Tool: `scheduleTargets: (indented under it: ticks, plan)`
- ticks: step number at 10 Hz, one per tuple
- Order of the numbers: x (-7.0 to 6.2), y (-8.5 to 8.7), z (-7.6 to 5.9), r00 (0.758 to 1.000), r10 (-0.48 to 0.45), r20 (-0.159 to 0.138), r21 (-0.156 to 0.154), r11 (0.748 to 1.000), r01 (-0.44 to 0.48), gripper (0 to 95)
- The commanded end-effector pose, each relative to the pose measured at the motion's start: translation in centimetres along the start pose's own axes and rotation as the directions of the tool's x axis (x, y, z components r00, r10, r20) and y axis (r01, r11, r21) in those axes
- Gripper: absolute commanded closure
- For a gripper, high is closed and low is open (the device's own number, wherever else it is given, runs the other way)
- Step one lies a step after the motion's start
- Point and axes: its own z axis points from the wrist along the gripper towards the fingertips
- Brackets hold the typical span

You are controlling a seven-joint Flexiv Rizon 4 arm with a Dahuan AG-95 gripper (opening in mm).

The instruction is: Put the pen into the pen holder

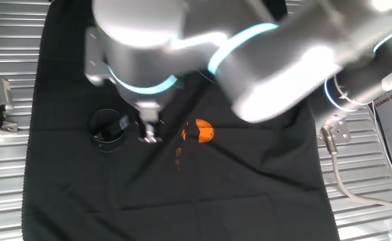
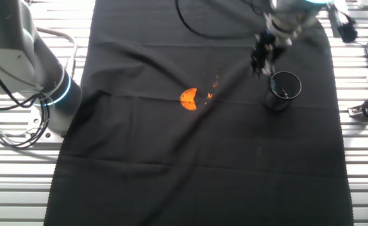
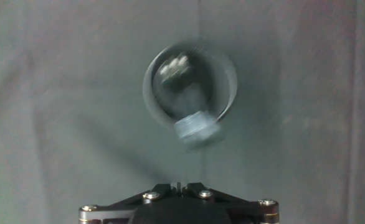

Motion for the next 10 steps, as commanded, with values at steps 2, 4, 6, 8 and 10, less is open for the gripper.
scheduleTargets:
  ticks: [2, 4, 6, 8, 10]
  plan:
    - [1.40, 1.37, -1.04, 0.998, 0.019, 0.065, 0.000, 1.000, -0.020, 95.0]
    - [1.40, 1.37, -1.05, 0.997, 0.018, 0.072, 0.000, 1.000, -0.018, 95.0]
    - [1.40, 1.37, -1.05, 0.997, 0.018, 0.076, 0.000, 1.000, -0.018, 95.0]
    - [1.40, 1.37, -1.05, 0.997, 0.018, 0.078, -0.001, 1.000, -0.018, 95.0]
    - [1.40, 1.37, -1.05, 0.997, 0.018, 0.077, -0.001, 1.000, -0.018, 95.0]
